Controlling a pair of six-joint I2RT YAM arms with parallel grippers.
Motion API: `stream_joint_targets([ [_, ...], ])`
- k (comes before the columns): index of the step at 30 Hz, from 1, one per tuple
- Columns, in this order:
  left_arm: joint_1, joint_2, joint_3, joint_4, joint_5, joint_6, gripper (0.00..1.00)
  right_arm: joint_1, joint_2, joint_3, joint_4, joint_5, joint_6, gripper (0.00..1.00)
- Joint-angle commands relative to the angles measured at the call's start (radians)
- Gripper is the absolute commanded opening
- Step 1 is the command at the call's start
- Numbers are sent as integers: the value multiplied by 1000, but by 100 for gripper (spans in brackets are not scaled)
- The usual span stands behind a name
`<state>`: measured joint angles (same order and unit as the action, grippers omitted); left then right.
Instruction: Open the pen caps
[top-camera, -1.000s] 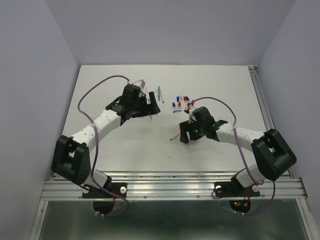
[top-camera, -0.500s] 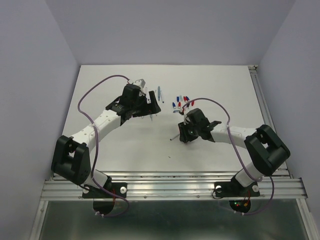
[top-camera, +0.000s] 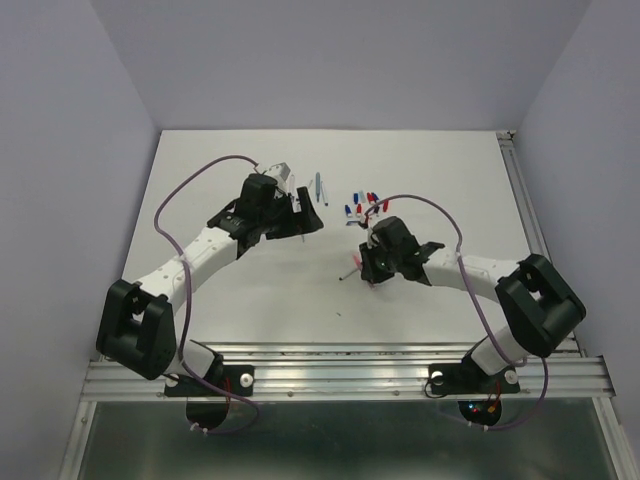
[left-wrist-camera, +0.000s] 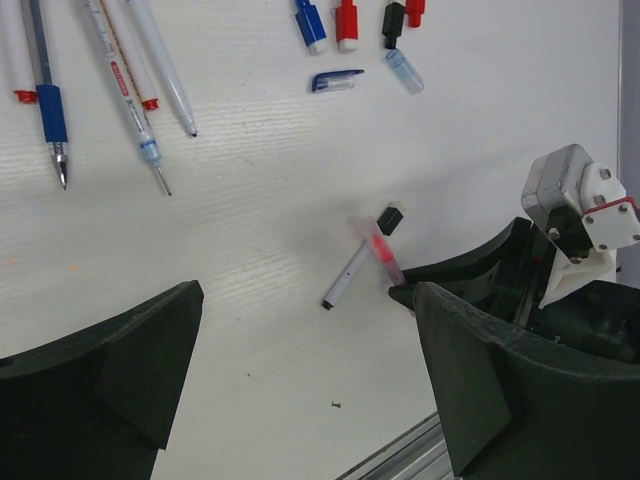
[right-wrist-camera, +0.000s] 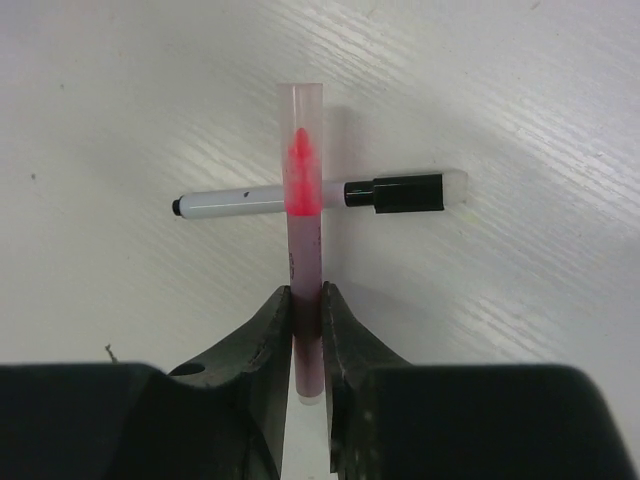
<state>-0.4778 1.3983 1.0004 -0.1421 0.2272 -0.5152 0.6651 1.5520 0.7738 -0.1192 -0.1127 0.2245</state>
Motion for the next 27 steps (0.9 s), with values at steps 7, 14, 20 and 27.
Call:
stream_joint_targets([
  [7,-19,-82,-80,240,184,-94,99,13,-202,76,110,-162,102,8],
  [14,-48,-79,-95,355,201,-158,96,13,-179,142,193,-280,202,6],
  [20,-65,-42,-82,361,192,-161,76,13,-170,160,237,-335,260,3],
  [27,-79,-13,-65,363,216,-154,27,13,-159,180,245,-280,315,3],
])
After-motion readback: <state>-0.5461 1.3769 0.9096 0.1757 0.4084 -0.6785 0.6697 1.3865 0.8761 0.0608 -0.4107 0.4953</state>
